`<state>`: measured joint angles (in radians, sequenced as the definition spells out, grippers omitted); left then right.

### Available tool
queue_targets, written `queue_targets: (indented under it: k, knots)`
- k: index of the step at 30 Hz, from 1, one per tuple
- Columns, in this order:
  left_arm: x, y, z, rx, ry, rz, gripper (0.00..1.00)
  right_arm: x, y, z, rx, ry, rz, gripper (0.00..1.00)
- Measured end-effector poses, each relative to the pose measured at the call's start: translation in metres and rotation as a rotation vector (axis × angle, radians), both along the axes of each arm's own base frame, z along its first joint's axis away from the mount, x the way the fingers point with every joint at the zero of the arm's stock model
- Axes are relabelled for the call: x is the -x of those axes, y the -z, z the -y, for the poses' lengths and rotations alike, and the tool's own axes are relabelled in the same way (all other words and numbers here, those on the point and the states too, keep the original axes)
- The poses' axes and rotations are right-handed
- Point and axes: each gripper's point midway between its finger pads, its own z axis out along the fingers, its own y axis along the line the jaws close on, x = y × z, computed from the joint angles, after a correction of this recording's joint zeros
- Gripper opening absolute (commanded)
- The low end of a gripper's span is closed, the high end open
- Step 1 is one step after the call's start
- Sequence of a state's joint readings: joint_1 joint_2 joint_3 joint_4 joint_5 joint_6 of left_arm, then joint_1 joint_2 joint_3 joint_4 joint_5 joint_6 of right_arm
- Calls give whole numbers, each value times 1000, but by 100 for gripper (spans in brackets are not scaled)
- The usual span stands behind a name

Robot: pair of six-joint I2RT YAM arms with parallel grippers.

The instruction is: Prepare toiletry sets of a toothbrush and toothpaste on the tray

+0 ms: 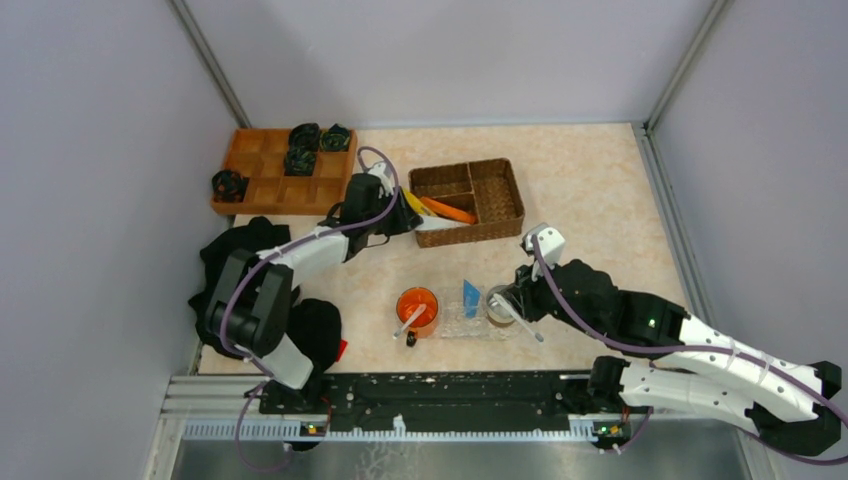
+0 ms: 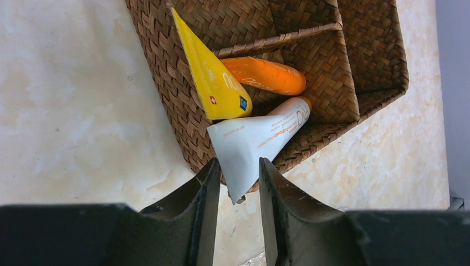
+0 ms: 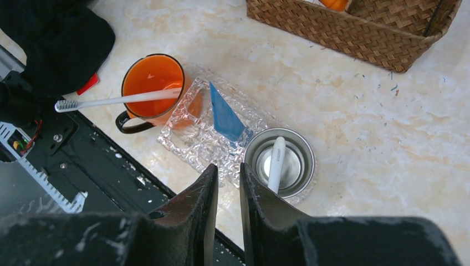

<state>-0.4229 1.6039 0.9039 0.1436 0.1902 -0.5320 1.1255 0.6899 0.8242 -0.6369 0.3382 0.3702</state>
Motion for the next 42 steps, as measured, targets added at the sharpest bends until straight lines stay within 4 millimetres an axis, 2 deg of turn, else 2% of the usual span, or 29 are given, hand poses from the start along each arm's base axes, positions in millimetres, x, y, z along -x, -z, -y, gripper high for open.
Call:
queue_targets:
  k: [6, 24, 32, 35, 38, 42]
  knots:
    - [-1, -1, 7, 25, 22, -10, 30, 0, 0, 0, 0, 0, 0, 21]
    - [-10, -28, 23, 93, 71, 29, 31, 0, 5, 1, 11, 0, -5, 21]
    - [-5, -25, 35, 101, 120, 21, 30, 0, 7, 0, 16, 0, -7, 20]
    - [-5, -26, 42, 100, 140, 25, 21, 0, 8, 0, 21, 0, -10, 20]
    - [-7, -26, 48, 96, 155, 32, 4, 0, 8, 0, 22, 0, -10, 21]
    - [-12, -29, 55, 86, 172, 41, 0, 0, 8, 0, 22, 0, -10, 20]
